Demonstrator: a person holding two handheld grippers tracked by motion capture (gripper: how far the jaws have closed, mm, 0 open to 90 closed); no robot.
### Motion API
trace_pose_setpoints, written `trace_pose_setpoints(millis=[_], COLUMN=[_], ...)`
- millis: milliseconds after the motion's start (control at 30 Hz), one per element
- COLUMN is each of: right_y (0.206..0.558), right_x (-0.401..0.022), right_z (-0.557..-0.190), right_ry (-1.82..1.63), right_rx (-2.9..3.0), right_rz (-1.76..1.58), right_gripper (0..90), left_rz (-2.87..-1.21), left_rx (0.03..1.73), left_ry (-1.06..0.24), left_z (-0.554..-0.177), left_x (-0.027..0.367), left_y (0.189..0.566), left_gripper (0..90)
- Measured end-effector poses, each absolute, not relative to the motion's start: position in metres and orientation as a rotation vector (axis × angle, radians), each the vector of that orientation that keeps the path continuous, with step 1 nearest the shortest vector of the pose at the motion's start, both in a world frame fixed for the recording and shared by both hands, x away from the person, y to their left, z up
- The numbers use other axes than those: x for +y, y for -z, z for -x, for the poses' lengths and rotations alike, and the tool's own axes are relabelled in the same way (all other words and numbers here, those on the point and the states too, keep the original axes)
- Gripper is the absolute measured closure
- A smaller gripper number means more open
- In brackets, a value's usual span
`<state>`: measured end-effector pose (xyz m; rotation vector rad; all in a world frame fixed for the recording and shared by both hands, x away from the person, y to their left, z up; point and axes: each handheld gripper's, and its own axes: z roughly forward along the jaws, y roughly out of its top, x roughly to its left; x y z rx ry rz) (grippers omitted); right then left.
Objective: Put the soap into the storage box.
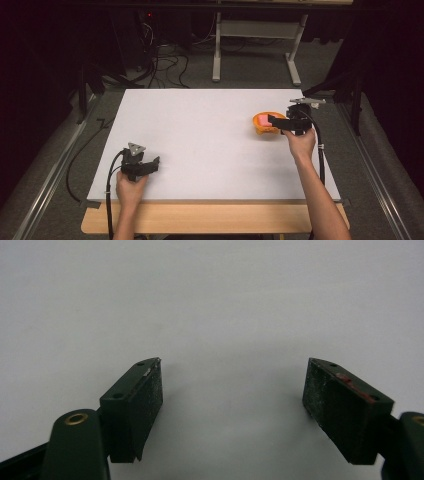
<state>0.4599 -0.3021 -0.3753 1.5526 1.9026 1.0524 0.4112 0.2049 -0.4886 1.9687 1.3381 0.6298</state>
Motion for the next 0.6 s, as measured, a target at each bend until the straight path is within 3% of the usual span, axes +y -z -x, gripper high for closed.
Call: trace_pose_setpoints(millis=[600], right_y=[0.374], right_x=[-0.31], right_z=[-0.429], right_ry=[-1.117], right_rx=[1.871], right_rz=[-1.502], right_gripper=[21.7], left_rz=[-1.969], left_rx=[1.339], left_ry=[-0.629], left_z=[-0.411], left_x=[0.205], left_y=[0.489], left_gripper=[24.2])
